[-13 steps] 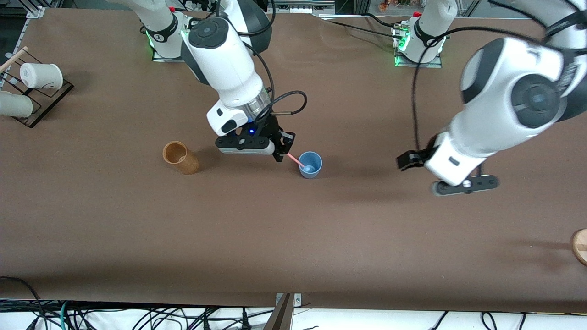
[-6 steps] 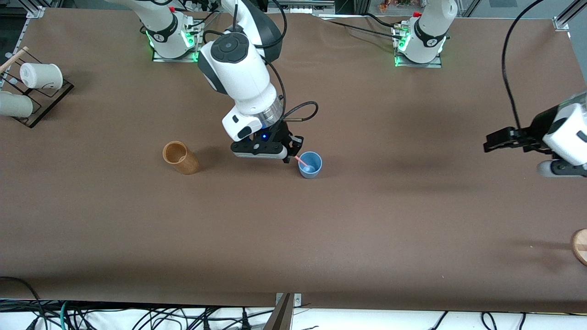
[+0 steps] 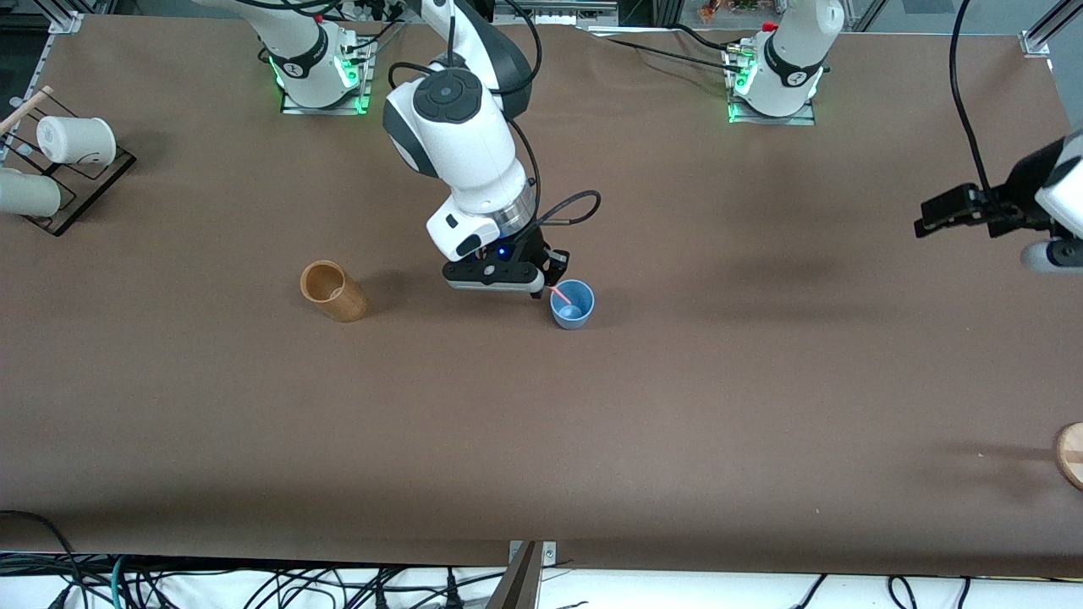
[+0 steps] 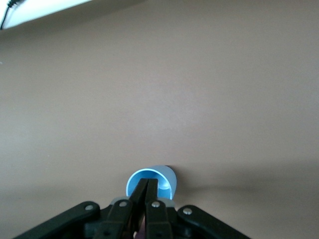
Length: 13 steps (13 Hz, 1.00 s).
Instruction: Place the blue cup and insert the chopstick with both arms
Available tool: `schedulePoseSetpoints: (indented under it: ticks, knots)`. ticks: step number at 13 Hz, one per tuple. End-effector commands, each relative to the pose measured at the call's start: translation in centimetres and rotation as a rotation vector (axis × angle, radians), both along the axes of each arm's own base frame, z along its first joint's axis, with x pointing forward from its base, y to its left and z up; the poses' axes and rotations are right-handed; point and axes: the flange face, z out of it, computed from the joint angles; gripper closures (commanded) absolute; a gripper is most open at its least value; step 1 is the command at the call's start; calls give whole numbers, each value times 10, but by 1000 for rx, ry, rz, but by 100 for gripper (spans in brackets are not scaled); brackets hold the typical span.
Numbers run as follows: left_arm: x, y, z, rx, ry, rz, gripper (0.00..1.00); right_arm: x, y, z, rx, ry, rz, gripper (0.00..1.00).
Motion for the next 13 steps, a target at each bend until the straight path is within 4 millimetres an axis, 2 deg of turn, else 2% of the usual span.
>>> schedulePoseSetpoints:
  ticks: [1, 2, 3, 4, 6, 8, 11, 13]
  knots:
    - [-28, -4, -5, -15, 7, -23, 0, 4, 6, -12, -15, 0, -12, 100]
    - [-34, -8, -7, -12, -21, -25, 0, 1, 10, -15, -16, 4, -6, 98]
    - [-41, -10, -13, -11, -43, -26, 0, 1, 10, -18, -18, 8, -7, 88]
    - [-43, -13, -16, -10, -47, -31, 0, 1, 10, -19, -19, 9, -7, 70]
    - [-40, -15, -17, -9, -34, -36, 0, 0, 11, -19, -22, 7, -4, 1]
    - [-33, -10, -26, -11, -18, -26, 0, 2, 8, -12, -27, -5, 11, 0]
    - [-32, -6, -26, -10, -19, -20, 0, 12, -12, -4, -72, 15, 3, 0]
    - [-31, -3, -27, -10, -18, -15, 0, 24, -36, 19, -146, 32, 59, 0]
